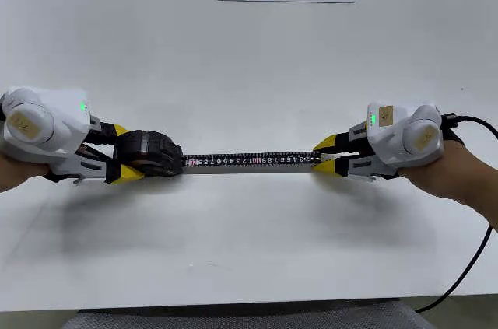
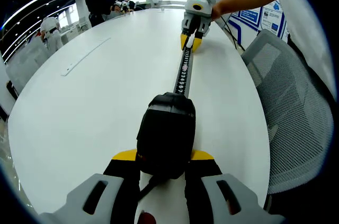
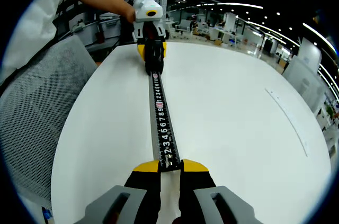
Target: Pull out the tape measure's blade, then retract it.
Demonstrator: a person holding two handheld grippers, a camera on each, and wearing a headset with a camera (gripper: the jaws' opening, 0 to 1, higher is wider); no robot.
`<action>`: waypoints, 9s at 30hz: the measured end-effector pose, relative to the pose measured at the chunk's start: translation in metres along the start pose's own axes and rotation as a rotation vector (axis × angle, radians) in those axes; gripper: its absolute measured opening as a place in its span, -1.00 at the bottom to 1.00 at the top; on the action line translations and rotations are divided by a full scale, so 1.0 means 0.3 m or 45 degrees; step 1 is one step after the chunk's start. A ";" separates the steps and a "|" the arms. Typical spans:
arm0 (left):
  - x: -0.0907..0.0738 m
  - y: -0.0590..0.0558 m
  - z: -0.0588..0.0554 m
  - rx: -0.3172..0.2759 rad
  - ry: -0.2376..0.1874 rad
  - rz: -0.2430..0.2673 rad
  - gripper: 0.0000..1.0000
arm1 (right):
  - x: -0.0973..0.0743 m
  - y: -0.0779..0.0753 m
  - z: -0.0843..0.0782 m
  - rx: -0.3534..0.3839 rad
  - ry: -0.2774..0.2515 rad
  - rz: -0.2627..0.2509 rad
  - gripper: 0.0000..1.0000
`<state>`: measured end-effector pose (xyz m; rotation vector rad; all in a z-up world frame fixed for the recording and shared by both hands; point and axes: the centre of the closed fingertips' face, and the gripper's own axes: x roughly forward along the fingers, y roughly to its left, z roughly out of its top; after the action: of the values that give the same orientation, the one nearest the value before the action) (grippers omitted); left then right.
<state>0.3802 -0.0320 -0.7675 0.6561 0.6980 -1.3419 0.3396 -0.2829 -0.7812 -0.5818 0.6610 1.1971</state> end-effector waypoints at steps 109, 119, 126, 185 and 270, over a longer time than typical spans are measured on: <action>-0.116 -0.011 0.057 -0.293 -0.153 0.269 0.10 | -0.140 0.007 -0.027 0.337 0.047 -0.233 0.08; -0.154 -0.049 0.048 -0.378 -0.210 0.339 0.21 | -0.179 0.042 -0.010 0.400 0.002 -0.298 0.22; -0.171 -0.078 0.037 -0.419 -0.228 0.386 0.29 | -0.197 0.070 -0.004 0.427 -0.011 -0.327 0.31; -0.220 -0.313 -0.068 -0.635 -0.361 0.533 0.78 | -0.249 0.324 -0.060 0.637 -0.165 -0.433 0.95; -0.095 -0.233 0.063 -0.672 -0.346 0.474 0.73 | -0.240 0.329 -0.073 0.624 -0.129 -0.393 0.93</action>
<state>0.3096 -0.0365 -0.7351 0.1594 0.6344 -0.8300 0.2252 -0.3188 -0.7495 -0.1973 0.7174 0.7328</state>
